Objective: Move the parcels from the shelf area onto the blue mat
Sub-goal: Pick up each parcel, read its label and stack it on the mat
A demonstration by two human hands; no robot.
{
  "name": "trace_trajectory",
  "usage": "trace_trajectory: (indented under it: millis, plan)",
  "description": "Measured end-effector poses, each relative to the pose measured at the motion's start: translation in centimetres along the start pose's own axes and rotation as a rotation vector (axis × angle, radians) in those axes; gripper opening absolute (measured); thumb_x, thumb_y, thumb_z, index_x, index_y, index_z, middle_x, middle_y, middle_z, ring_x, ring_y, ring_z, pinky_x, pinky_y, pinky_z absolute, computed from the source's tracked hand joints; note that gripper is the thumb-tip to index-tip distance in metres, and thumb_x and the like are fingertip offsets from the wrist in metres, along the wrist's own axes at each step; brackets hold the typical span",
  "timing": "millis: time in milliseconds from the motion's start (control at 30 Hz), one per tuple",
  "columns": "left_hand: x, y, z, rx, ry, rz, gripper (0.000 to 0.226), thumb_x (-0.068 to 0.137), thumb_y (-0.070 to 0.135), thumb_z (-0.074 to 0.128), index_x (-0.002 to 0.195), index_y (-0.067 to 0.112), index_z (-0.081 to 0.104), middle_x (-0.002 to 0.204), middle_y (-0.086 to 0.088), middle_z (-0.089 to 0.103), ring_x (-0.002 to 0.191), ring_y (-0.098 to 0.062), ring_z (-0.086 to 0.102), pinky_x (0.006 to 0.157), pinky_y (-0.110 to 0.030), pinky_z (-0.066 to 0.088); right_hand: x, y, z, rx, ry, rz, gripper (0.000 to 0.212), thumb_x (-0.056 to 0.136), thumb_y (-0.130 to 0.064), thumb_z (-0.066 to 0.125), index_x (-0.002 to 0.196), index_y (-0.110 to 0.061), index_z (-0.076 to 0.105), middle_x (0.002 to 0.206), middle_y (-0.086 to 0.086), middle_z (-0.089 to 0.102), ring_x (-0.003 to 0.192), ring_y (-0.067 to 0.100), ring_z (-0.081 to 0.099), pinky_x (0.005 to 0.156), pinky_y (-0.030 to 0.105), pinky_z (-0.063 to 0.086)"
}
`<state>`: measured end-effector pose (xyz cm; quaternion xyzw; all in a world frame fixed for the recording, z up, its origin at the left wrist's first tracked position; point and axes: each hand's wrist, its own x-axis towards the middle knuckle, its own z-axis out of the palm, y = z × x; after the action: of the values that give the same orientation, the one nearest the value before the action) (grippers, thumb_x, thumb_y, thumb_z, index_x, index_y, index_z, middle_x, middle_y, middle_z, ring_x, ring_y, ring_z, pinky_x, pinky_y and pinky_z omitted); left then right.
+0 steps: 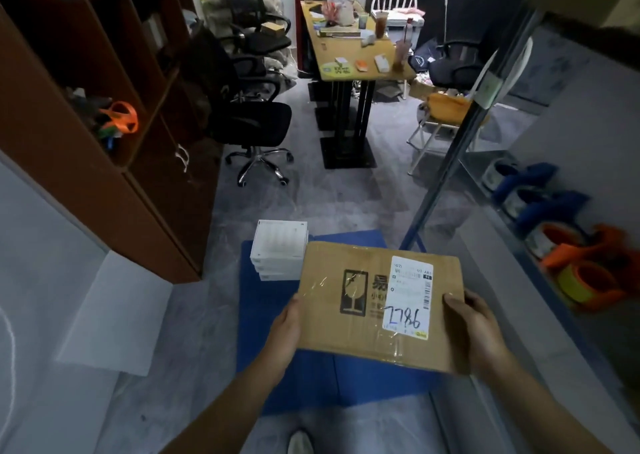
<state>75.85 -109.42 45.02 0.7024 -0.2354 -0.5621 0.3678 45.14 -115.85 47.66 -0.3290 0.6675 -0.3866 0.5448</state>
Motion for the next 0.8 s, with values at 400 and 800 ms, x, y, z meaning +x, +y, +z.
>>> trace_trajectory:
  millis: [400, 800]
  plan:
    - [10.2, 8.6, 4.5, 0.14, 0.003, 0.136, 0.047, 0.105, 0.038, 0.034, 0.146, 0.015, 0.04, 0.14, -0.007, 0.041, 0.127, -0.02, 0.043, 0.1, -0.028, 0.032, 12.6, -5.9, 0.7, -0.133, -0.025, -0.004, 0.047, 0.087, -0.037, 0.067, 0.132, -0.04, 0.054, 0.114, -0.005, 0.07, 0.102, 0.021, 0.067, 0.084, 0.042, 0.054]
    - [23.5, 12.2, 7.7, 0.127, -0.056, 0.165, 0.051, 0.098, 0.0, 0.037, 0.132, 0.037, 0.044, 0.121, 0.007, 0.057, 0.1, -0.006, 0.055, 0.086, -0.021, 0.047, 26.5, -9.3, 5.3, -0.339, -0.07, -0.156, 0.054, 0.091, -0.024, 0.065, 0.141, -0.031, 0.047, 0.127, 0.004, 0.062, 0.11, 0.026, 0.06, 0.089, 0.042, 0.048]
